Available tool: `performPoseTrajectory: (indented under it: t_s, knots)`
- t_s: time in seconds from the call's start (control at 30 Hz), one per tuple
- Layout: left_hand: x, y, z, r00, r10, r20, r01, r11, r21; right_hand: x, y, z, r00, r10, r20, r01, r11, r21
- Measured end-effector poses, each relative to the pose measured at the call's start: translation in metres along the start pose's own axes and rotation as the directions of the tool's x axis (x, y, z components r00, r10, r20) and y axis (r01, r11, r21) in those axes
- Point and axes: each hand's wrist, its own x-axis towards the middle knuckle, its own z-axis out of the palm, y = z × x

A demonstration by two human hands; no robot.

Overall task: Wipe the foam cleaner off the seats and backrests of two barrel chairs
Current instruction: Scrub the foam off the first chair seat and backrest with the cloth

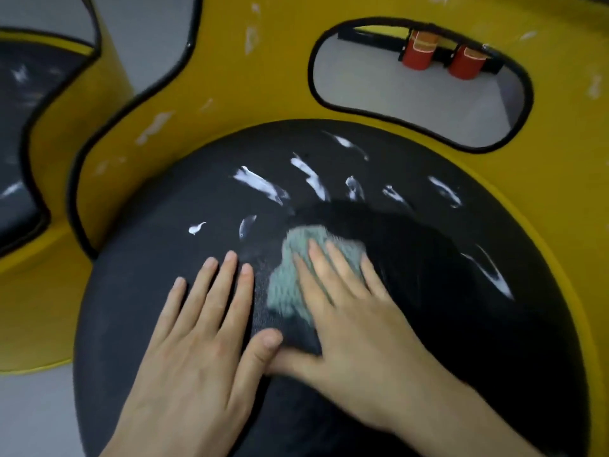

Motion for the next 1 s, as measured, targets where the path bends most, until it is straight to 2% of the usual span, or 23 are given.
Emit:
performPoseTrajectory:
  t_s: [0.13, 0.3, 0.4, 0.5, 0.6, 0.67, 0.83, 1.0]
  knots:
    - [-0.002, 0.001, -0.002, 1.000, -0.006, 0.010, 0.007, 1.000, -0.018, 0.033, 0.007, -0.016, 0.999, 0.038, 0.016, -0.038, 0.999, 0.005]
    - [-0.004, 0.000, 0.000, 1.000, -0.003, 0.023, 0.003, 1.000, 0.018, -0.048, 0.001, 0.005, 0.998, -0.034, 0.050, 0.035, 0.999, -0.017]
    - [-0.004, 0.000, 0.002, 1.000, -0.001, 0.009, 0.001, 1.000, 0.029, -0.052, 0.005, 0.005, 0.995, -0.013, 0.095, 0.016, 0.999, -0.034]
    - [-0.003, 0.001, 0.001, 1.000, -0.004, 0.009, 0.004, 0.999, 0.040, -0.011, 0.010, -0.007, 1.000, 0.008, 0.008, -0.008, 1.000, 0.016]
    - [-0.002, 0.002, 0.000, 1.000, -0.009, 0.017, 0.008, 0.999, 0.046, 0.040, 0.018, -0.015, 0.995, 0.104, 0.010, -0.104, 0.994, 0.032]
    - [-0.003, 0.001, 0.001, 1.000, -0.011, 0.025, 0.010, 0.999, 0.046, 0.046, 0.016, -0.016, 0.994, 0.110, -0.007, -0.110, 0.994, 0.018]
    - [-0.003, 0.001, 0.002, 1.000, -0.012, 0.026, 0.011, 0.999, 0.042, -0.028, 0.002, 0.005, 0.995, -0.028, -0.092, 0.032, 0.999, 0.036]
    - [-0.002, 0.001, 0.001, 0.999, -0.015, 0.038, 0.013, 0.999, 0.049, -0.049, 0.013, 0.005, 0.967, -0.070, -0.244, 0.101, 0.988, 0.118]
